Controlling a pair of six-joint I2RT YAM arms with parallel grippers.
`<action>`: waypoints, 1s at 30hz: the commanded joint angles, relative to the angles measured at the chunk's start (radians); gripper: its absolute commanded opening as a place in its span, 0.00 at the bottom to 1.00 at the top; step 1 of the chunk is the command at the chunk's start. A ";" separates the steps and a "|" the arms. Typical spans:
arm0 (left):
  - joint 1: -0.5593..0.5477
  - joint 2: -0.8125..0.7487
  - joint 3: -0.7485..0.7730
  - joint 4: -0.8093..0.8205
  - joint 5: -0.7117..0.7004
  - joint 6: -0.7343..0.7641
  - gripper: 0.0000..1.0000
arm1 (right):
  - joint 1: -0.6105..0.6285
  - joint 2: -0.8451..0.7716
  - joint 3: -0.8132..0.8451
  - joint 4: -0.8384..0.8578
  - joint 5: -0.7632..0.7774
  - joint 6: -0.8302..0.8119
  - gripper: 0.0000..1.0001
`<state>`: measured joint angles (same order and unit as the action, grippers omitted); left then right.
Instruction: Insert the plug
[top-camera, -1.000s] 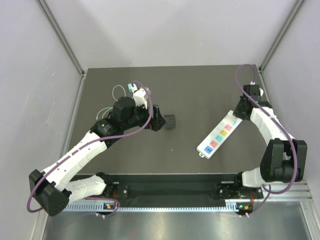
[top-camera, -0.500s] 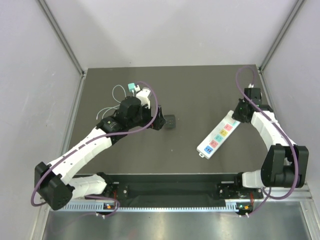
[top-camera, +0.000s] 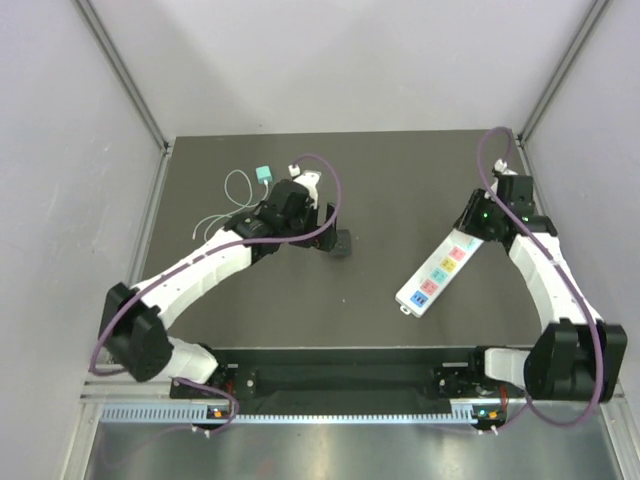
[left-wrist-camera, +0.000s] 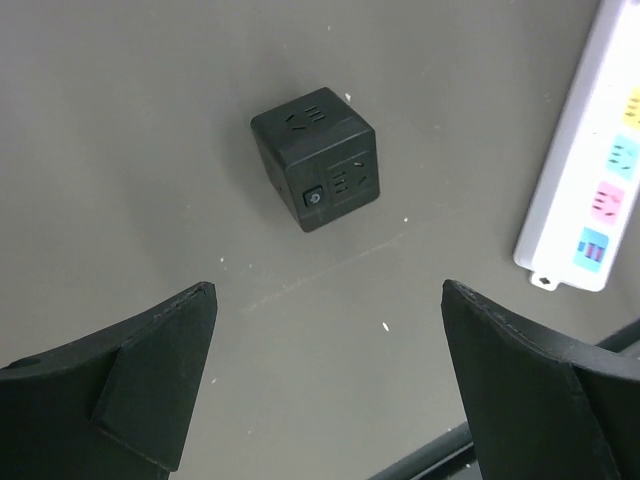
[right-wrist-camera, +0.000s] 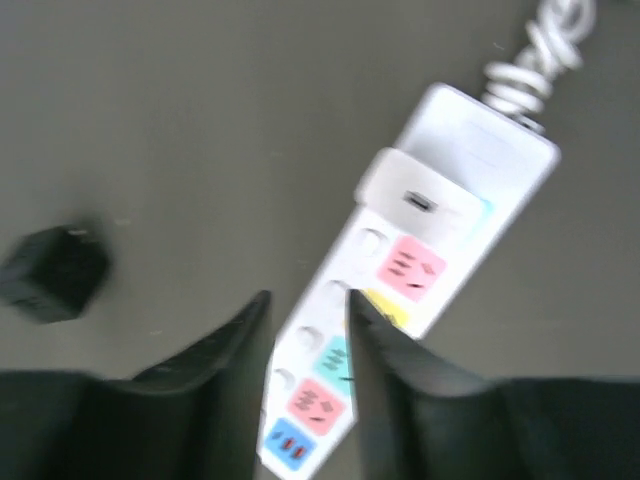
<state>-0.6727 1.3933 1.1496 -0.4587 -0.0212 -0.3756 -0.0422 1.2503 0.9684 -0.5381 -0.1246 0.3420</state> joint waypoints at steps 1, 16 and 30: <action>-0.010 0.094 0.085 -0.034 -0.014 0.000 0.98 | 0.002 -0.138 -0.028 0.096 -0.203 -0.030 0.44; -0.062 0.377 0.299 -0.147 -0.146 -0.032 0.97 | 0.002 -0.292 -0.108 0.156 -0.266 -0.072 1.00; 0.305 0.156 0.213 -0.149 0.059 -0.130 0.98 | 0.425 -0.233 -0.200 0.348 0.179 0.117 1.00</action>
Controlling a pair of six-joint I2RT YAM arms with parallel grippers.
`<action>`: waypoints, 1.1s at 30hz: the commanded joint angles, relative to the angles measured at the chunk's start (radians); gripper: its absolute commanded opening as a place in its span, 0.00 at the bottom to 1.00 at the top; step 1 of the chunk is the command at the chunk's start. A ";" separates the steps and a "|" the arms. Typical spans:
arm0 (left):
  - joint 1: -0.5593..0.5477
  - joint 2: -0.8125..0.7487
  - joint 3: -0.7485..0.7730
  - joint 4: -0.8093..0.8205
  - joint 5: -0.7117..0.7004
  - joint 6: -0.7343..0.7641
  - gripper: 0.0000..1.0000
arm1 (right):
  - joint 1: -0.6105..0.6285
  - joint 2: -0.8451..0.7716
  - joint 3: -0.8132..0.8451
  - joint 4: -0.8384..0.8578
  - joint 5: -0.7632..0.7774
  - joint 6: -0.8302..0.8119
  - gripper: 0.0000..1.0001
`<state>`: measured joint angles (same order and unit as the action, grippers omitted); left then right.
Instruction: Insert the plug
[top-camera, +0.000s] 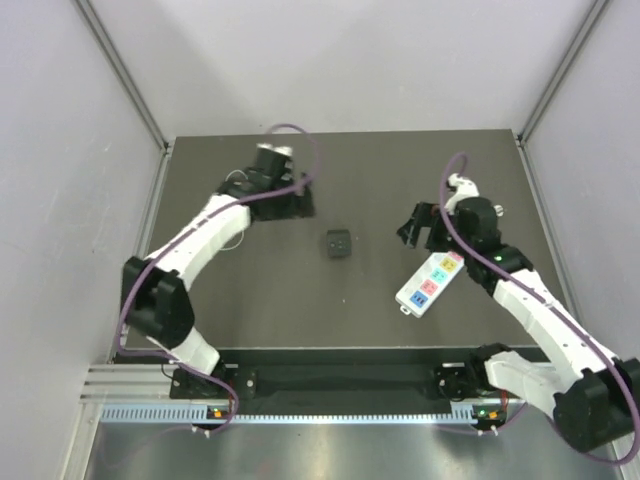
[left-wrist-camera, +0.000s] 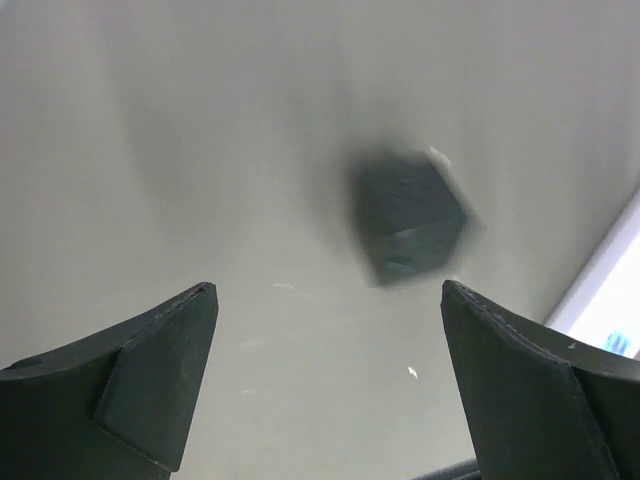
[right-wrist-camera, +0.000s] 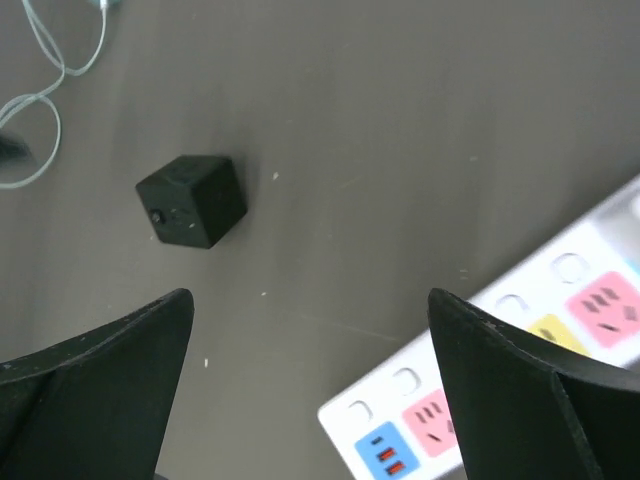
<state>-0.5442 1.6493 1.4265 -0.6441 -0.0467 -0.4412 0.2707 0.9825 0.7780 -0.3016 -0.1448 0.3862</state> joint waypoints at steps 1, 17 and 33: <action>0.212 -0.133 -0.086 0.052 0.108 -0.073 0.98 | 0.148 0.051 -0.002 0.119 0.235 0.089 1.00; 0.437 -0.309 -0.436 0.302 0.372 -0.218 0.95 | 0.573 0.499 0.320 0.027 0.628 0.226 1.00; 0.437 -0.379 -0.505 0.414 0.478 -0.266 0.92 | 0.668 0.633 0.489 -0.148 0.814 0.457 1.00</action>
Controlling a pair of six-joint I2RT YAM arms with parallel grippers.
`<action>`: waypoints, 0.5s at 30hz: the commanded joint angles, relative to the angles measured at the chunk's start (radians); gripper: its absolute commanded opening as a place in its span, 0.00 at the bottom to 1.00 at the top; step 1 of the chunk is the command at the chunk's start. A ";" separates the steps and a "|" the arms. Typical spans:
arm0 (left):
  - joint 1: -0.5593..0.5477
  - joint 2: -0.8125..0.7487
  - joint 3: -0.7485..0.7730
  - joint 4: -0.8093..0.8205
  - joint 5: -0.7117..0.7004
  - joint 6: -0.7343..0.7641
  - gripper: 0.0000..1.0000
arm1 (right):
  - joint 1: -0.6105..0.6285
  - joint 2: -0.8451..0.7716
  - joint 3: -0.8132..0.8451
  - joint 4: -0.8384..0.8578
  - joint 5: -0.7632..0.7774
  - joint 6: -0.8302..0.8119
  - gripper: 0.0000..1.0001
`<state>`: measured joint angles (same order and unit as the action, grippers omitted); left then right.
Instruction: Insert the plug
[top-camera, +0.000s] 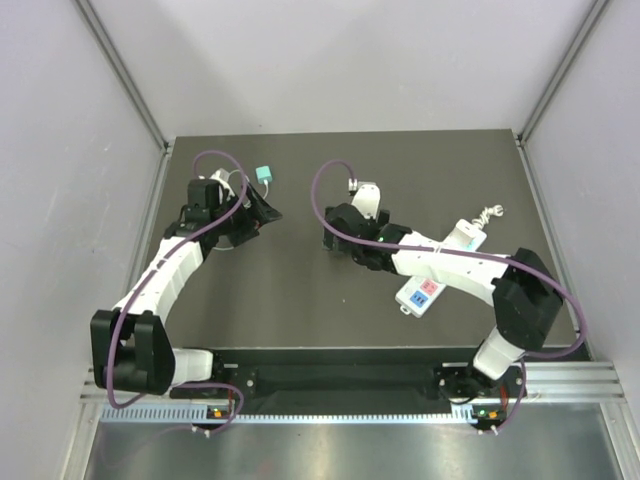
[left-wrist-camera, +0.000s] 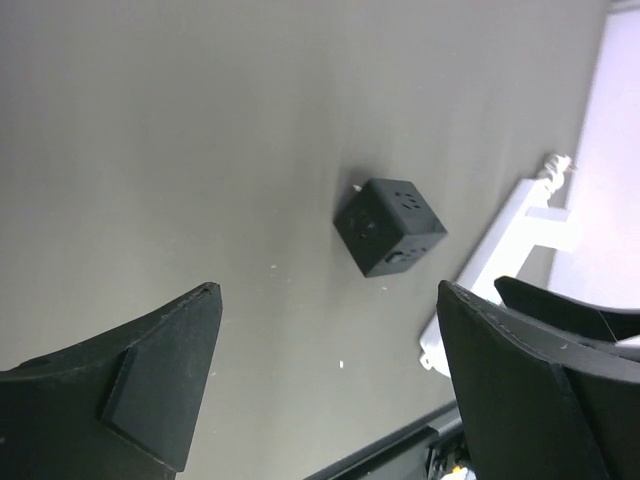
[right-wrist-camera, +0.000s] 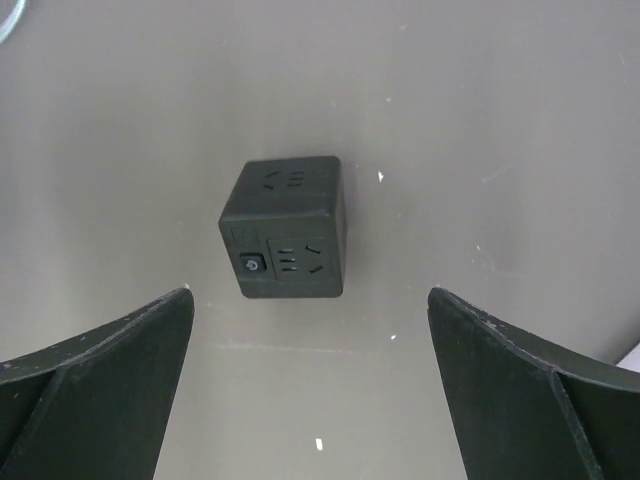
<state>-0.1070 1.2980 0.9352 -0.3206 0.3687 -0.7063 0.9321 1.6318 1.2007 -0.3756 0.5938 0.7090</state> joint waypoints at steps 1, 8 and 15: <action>-0.002 -0.026 -0.021 0.103 0.094 0.001 0.92 | 0.004 -0.029 0.060 -0.074 0.075 0.161 1.00; -0.013 -0.028 -0.010 0.109 0.087 0.013 0.88 | -0.015 -0.115 0.010 -0.080 0.060 0.429 1.00; -0.023 -0.052 -0.012 0.097 0.044 0.038 0.86 | -0.079 -0.187 -0.029 -0.258 -0.021 0.836 1.00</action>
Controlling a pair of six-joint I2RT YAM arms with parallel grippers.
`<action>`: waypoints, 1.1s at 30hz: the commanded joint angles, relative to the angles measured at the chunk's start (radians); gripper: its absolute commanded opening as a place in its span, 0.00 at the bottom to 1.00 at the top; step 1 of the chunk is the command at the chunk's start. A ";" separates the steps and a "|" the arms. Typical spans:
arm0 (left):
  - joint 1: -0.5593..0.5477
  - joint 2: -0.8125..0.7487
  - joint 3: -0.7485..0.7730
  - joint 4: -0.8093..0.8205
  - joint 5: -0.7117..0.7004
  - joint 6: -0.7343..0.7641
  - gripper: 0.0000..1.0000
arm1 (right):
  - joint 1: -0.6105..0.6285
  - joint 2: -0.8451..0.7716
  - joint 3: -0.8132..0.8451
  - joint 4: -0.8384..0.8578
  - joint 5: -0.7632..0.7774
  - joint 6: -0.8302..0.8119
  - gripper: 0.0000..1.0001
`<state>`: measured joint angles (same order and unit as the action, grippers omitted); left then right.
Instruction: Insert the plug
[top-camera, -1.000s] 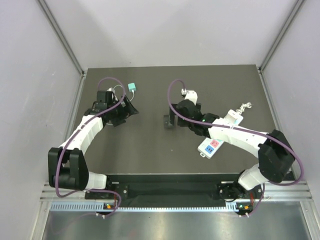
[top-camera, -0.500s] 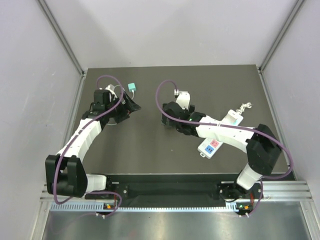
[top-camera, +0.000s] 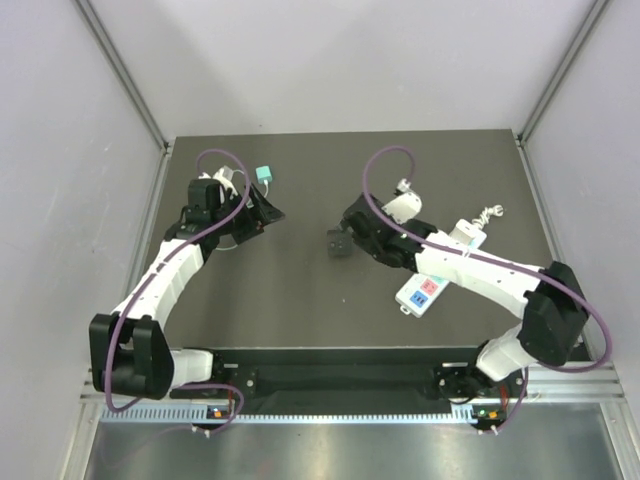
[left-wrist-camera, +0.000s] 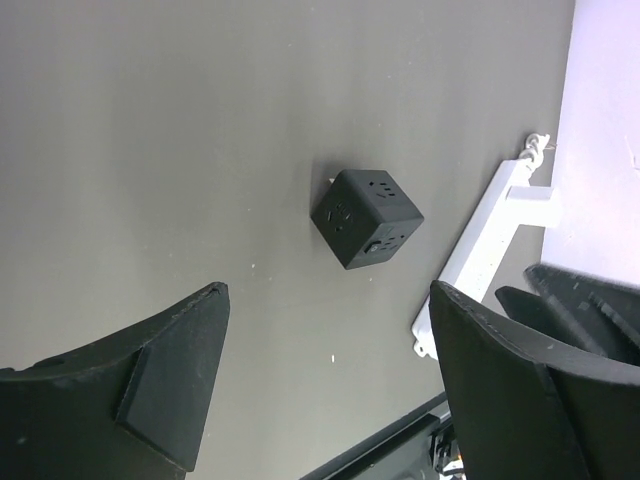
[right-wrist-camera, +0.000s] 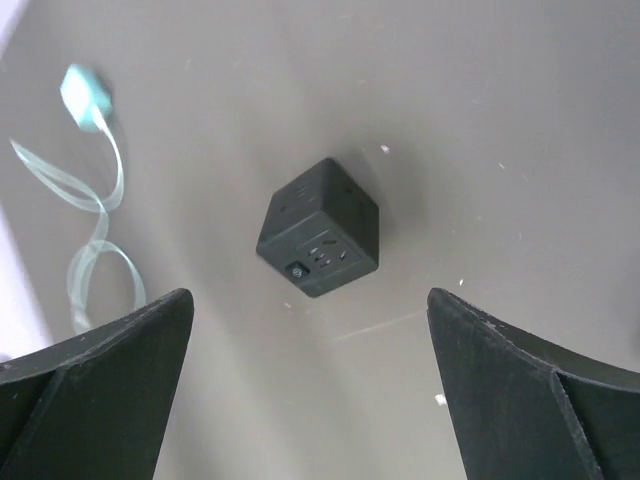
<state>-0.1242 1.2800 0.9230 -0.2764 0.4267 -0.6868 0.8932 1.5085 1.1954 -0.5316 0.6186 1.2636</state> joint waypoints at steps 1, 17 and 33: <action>-0.005 -0.034 -0.001 0.055 -0.011 0.015 0.86 | -0.045 -0.068 -0.034 -0.079 -0.059 0.319 1.00; -0.005 -0.100 0.011 0.005 -0.103 0.049 0.88 | -0.045 0.162 0.070 -0.008 -0.201 0.584 0.98; -0.005 -0.107 0.011 0.017 -0.094 0.043 0.88 | -0.043 0.205 0.029 0.274 -0.183 -0.645 1.00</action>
<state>-0.1261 1.2015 0.9226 -0.2863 0.3336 -0.6548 0.8478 1.7309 1.2472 -0.3592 0.4545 0.9245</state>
